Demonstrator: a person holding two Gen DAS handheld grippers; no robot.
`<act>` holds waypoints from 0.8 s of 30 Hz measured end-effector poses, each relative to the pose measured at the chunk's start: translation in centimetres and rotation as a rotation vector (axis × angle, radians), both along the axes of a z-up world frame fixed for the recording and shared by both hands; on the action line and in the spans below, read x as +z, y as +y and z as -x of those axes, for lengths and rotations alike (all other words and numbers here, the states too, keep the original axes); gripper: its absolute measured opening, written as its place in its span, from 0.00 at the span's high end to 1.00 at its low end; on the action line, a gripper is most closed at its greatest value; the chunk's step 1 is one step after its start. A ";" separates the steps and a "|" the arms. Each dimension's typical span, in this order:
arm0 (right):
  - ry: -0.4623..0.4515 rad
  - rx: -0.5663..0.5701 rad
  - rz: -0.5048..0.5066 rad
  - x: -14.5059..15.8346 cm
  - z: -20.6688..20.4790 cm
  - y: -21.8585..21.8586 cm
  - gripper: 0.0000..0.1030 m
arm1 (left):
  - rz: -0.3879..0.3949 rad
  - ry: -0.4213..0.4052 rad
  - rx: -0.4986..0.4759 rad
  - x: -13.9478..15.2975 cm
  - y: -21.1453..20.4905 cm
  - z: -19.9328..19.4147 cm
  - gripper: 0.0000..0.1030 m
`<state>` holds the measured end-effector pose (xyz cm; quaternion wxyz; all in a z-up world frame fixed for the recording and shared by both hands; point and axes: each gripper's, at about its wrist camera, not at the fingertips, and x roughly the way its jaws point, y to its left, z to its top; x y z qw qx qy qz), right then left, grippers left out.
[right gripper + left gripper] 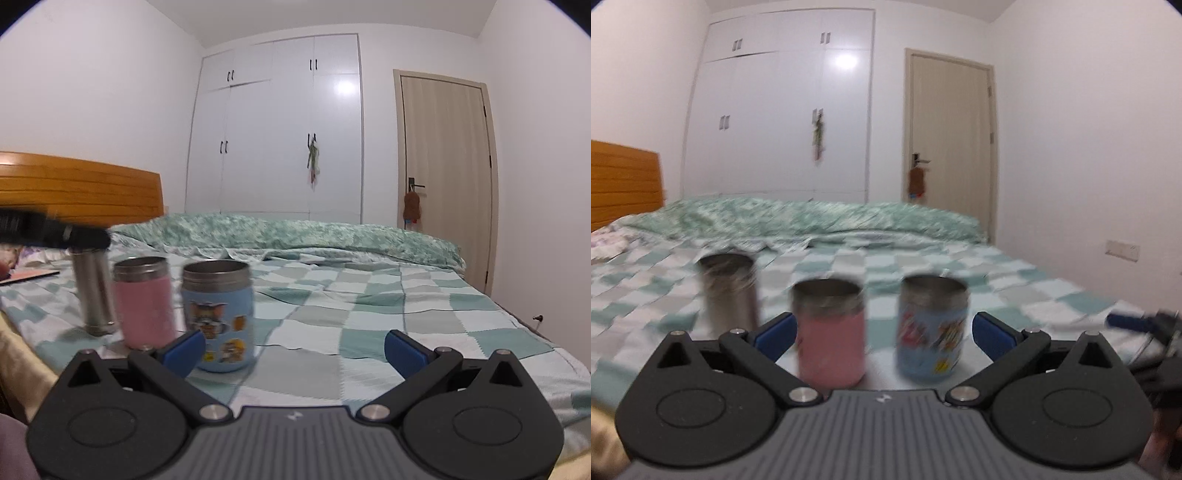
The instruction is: Flip cup upright
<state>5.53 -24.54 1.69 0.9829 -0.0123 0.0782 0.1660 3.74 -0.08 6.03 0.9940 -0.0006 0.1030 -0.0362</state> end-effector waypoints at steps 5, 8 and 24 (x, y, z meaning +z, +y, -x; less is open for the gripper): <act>0.004 0.024 0.000 -0.5 2.0 1.1 0.00 | 0.002 -0.023 0.079 -2.5 1.2 1.9 0.00; 0.005 0.033 -0.003 -0.8 2.7 1.7 0.00 | 0.002 -0.039 0.111 -3.6 1.7 2.4 0.00; -0.024 0.041 -0.010 -2.1 2.9 3.0 0.00 | -0.017 -0.096 0.162 -5.6 2.2 3.3 0.00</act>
